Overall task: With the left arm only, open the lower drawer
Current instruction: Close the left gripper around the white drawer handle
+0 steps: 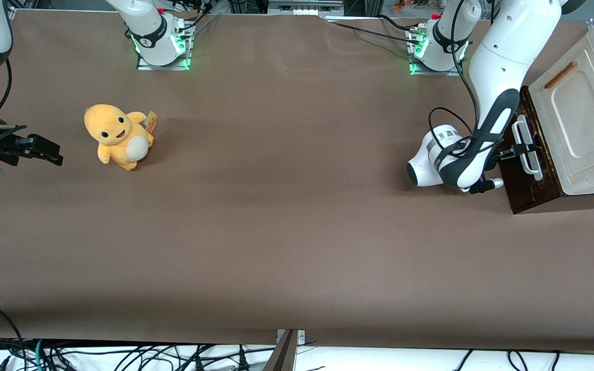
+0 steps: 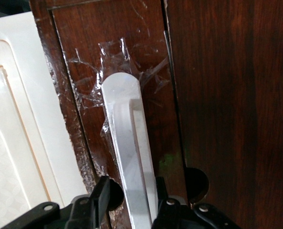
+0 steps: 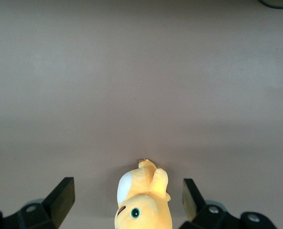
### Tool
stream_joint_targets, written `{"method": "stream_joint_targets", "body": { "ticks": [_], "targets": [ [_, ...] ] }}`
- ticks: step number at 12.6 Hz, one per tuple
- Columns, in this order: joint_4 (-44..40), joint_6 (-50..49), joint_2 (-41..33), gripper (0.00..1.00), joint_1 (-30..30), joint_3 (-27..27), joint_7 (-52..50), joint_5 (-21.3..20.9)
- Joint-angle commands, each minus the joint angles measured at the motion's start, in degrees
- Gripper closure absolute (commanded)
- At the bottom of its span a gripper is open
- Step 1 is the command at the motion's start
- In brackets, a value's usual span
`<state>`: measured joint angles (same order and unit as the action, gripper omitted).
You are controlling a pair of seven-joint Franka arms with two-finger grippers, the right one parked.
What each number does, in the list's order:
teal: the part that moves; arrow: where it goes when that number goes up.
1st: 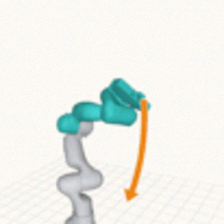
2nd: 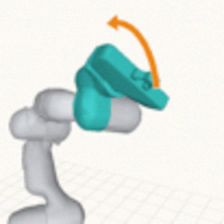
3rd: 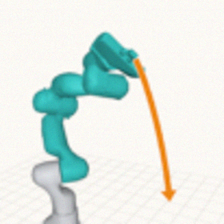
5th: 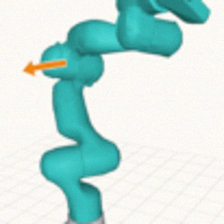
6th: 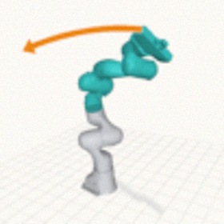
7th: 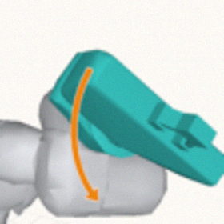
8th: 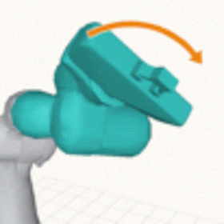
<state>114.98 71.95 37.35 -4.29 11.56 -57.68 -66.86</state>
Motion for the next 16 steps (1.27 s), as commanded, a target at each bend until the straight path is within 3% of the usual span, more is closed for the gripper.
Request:
{"method": "stream_joint_targets", "body": {
  "ticks": [1,10,16],
  "targets": [
    [0.07,-0.06,0.0,0.6,0.34,0.39,-0.5,-1.78],
    [-1.77,0.12,1.14,0.81,0.34,0.39,-0.77,-0.9],
    [-1.95,0.12,1.14,0.85,0.16,0.48,-0.77,-0.73]
  ]
}}
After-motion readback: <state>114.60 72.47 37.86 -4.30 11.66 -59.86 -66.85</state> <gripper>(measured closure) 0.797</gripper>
